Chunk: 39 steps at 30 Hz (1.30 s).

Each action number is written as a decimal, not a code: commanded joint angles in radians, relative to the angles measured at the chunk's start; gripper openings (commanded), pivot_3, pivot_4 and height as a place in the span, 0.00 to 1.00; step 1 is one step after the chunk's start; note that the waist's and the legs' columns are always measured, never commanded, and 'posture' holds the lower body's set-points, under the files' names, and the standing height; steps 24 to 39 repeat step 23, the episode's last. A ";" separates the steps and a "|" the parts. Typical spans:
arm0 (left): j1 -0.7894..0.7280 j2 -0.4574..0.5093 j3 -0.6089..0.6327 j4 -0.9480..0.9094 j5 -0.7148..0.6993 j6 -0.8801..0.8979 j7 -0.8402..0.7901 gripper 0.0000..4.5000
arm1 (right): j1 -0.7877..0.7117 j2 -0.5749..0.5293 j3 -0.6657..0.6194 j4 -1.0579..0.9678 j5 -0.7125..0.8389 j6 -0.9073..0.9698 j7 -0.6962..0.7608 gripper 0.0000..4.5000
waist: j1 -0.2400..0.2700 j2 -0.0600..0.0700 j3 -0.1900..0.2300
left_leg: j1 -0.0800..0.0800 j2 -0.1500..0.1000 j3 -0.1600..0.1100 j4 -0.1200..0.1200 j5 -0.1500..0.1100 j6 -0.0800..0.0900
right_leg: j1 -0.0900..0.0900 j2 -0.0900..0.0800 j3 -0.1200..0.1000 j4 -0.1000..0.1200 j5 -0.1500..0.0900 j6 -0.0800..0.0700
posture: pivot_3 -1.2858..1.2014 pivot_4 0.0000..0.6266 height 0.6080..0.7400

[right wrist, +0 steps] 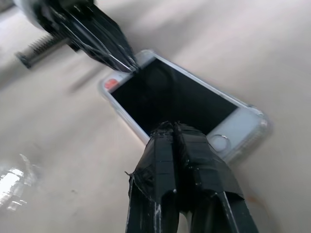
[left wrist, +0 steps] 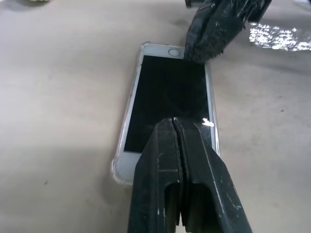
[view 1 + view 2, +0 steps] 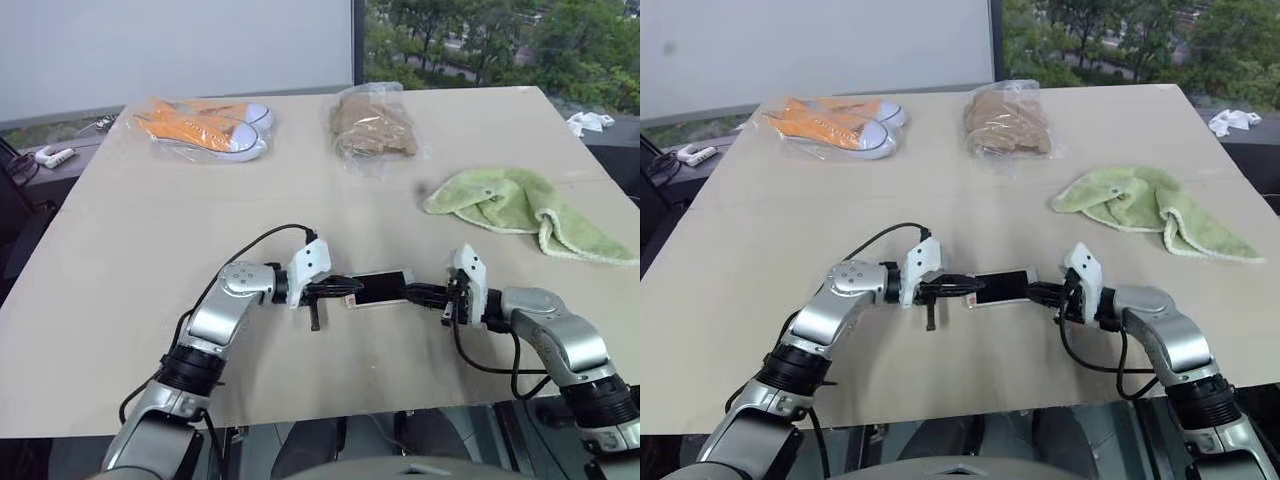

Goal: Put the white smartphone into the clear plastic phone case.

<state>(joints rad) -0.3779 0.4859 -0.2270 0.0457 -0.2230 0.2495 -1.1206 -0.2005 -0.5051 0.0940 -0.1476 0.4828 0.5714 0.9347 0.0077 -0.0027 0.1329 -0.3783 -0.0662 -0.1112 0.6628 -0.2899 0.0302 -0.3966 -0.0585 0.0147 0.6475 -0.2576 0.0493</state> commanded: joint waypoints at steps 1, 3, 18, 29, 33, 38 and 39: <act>0.012 -0.008 0.080 -0.098 -0.089 0.004 0.017 0.00 | -0.008 -0.012 -0.103 -0.040 0.080 0.010 0.005 0.14 | 0.000 0.000 0.001 | -0.004 0.000 0.000 0.002 0.000 0.000 | -0.004 0.000 0.000 0.001 0.000 0.000 | 0.52 0.24 1.00; 0.043 0.006 0.136 -0.152 -0.144 0.020 0.024 0.00 | 0.008 -0.040 -0.136 -0.052 0.088 0.007 0.010 0.32 | -0.001 0.000 0.001 | -0.008 0.000 0.000 0.004 0.000 0.000 | -0.008 0.000 0.000 0.003 0.000 0.000 | 0.52 0.24 1.00; 0.447 0.259 0.432 -0.239 -0.156 -0.068 0.030 0.99 | 0.293 -0.264 -0.344 0.028 -0.002 -0.267 0.170 1.00 | 0.008 0.003 0.005 | -0.013 0.000 0.002 0.004 0.000 0.000 | -0.013 -0.001 0.002 0.004 0.000 0.000 | 0.52 0.24 1.00; 0.486 0.294 0.450 -0.242 -0.133 -0.092 0.042 0.99 | 0.304 -0.292 -0.359 0.084 -0.011 -0.335 0.205 1.00 | 0.006 0.003 0.005 | -0.012 0.000 0.003 0.004 0.000 0.000 | -0.012 -0.001 0.002 0.005 0.000 0.000 | 0.52 0.24 1.00; 0.486 0.294 0.450 -0.242 -0.133 -0.092 0.042 0.99 | 0.304 -0.292 -0.359 0.084 -0.011 -0.335 0.205 1.00 | 0.006 0.003 0.005 | -0.012 0.000 0.003 0.004 0.000 0.000 | -0.012 -0.001 0.002 0.005 0.000 0.000 | 0.52 0.24 1.00; 0.486 0.294 0.450 -0.242 -0.133 -0.092 0.042 0.99 | 0.304 -0.292 -0.359 0.084 -0.011 -0.335 0.205 1.00 | 0.006 0.003 0.005 | -0.012 0.000 0.003 0.004 0.000 0.000 | -0.012 -0.001 0.002 0.005 0.000 0.000 | 0.52 0.24 1.00; 0.486 0.294 0.450 -0.242 -0.133 -0.092 0.042 0.99 | 0.304 -0.292 -0.359 0.084 -0.011 -0.335 0.205 1.00 | 0.006 0.003 0.005 | -0.012 0.000 0.003 0.004 0.000 0.000 | -0.012 -0.001 0.002 0.005 0.000 0.000 | 0.52 0.24 1.00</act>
